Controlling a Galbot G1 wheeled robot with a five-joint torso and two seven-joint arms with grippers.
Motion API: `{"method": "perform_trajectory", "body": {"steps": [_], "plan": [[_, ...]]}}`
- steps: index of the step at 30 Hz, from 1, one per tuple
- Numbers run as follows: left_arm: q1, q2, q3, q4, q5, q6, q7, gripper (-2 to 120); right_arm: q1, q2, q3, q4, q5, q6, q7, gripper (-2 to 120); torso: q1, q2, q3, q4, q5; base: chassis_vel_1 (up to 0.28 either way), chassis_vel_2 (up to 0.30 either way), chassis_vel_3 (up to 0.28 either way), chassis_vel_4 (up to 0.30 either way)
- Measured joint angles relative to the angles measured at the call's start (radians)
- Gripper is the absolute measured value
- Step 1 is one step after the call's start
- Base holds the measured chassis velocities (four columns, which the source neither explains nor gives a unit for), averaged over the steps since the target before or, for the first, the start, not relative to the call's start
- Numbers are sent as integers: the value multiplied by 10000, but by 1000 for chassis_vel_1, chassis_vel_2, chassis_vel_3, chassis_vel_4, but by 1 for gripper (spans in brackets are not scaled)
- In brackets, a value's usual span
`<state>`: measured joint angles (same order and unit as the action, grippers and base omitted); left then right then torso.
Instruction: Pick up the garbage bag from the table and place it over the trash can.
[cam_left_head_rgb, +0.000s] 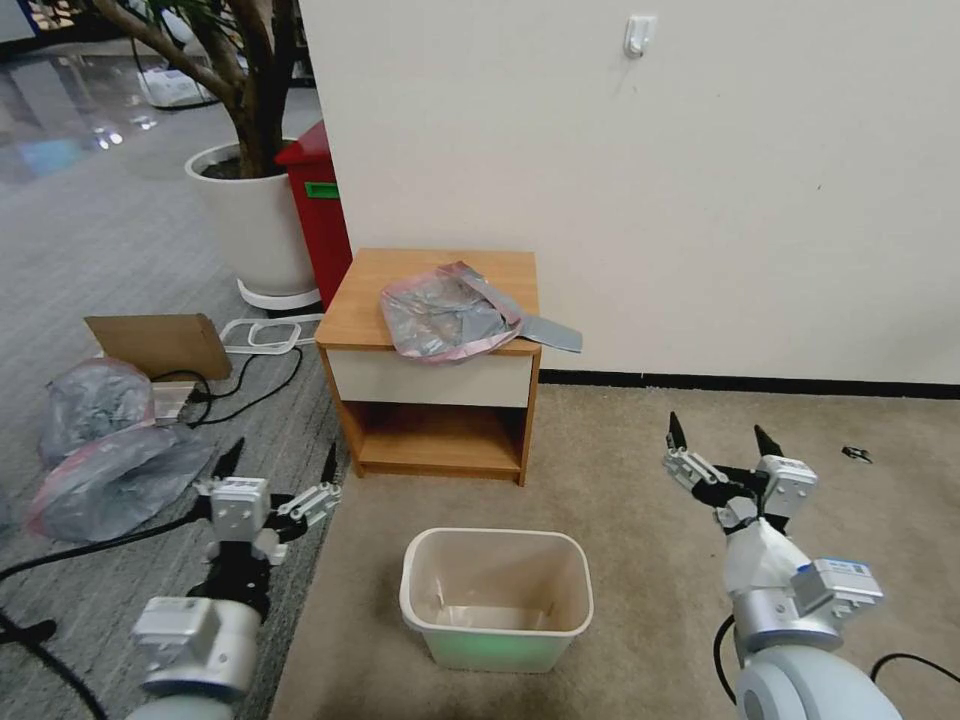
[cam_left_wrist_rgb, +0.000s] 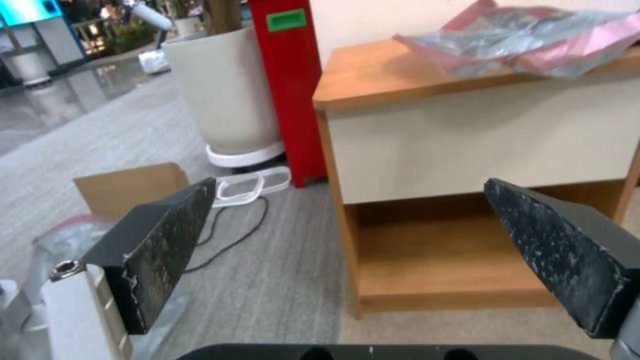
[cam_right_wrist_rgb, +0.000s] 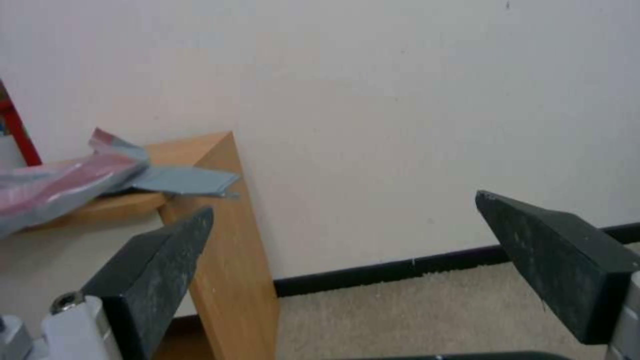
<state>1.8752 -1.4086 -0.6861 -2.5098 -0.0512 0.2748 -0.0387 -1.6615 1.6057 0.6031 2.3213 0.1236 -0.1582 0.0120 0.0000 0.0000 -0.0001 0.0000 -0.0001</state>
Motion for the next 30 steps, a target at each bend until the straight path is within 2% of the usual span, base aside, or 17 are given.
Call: {"method": "perform_trajectory", "body": {"steps": [5, 10, 12, 13, 16, 17, 19, 20, 23, 30], "plan": [[-10, 136, -47, 0, -77, 80, -63, 100, 112, -64, 0, -243, 222, -11, -11, 100, 0, 0, 0, -1, 0, 0, 0, 0, 0], [-22, 212, -33, 28, -344, 64, -191, 100, 534, -120, -158, -680, 1258, -287, 43, 100, 0, 0, 1, -1, 0, 0, 0, 0, 0], [-8, 238, -44, 41, -484, 50, -246, 100, 1192, -151, -234, -1098, 2578, -543, 200, 100, 0, 0, 1, -2, 2, 0, 0, 0, 0], [-8, 238, -44, 41, -484, 50, -246, 100, 1192, -151, -234, -1098, 2578, -543, 200, 100, 0, 0, 1, -2, 2, 0, 0, 0, 0], [-12, 272, -54, 57, -644, 34, -318, 100, 2665, -309, -652, -1834, 6041, -1082, 1318, 100, 0, 0, 1, 0, 0, 0, 0, 0, 0], [-12, 272, -54, 57, -644, 34, -318, 100, 2665, -309, -652, -1834, 6041, -1082, 1318, 100, 0, 0, 1, 0, 0, 0, 0, 0, 0], [-18, 273, -37, 66, -667, 25, -334, 100, 3711, -251, -982, -2660, 8209, -960, 2310, 100, 1, 0, 2, 0, 0, 0, 0, 0, 0], [-18, 273, -37, 66, -667, 25, -334, 100, 3711, -251, -982, -2660, 8209, -960, 2310, 100, 1, 0, 2, 0, 0, 0, 0, 0, 0], [-19, 279, -24, 74, -680, 13, -337, 100, 4715, -51, -1187, -3810, 9922, -672, 2760, 100, 1, 0, 3, 0, 0, 0, 0, 0, 0], [-36, 341, -4, 83, -692, -15, -336, 100, 5715, 16, -1188, -4979, 10749, -498, 2717, 100, 1, -1, 3, -1, 0, 0, 0, 0, 0]]}}
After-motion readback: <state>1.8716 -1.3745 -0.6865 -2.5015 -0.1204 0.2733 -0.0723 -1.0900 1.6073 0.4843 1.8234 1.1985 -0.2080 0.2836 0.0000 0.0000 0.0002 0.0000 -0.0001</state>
